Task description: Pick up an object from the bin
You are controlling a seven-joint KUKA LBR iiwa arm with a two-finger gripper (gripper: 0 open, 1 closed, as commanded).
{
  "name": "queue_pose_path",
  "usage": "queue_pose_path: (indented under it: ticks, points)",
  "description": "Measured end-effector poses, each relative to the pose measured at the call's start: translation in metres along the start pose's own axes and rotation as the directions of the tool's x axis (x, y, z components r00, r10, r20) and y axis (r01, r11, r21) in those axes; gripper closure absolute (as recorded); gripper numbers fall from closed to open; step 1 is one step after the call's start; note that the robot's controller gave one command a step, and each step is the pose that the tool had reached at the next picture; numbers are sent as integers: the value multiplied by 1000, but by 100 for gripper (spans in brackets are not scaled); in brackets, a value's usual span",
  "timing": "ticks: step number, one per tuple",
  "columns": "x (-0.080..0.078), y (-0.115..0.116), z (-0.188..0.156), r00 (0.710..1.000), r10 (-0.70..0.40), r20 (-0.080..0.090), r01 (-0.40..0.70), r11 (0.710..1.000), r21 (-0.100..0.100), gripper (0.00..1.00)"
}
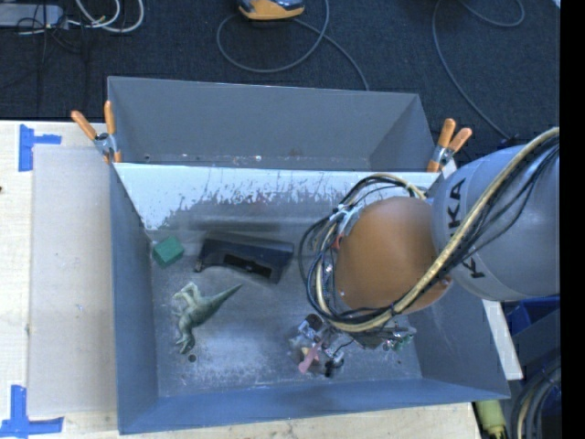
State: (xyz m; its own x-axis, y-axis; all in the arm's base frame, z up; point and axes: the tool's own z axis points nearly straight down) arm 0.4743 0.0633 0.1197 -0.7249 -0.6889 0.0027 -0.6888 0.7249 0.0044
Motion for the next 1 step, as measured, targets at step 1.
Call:
queue_pose_path:
  ticks: [1]
  points:
    - [0,1,-7,1000,0,-2,0,1000,-2,100]
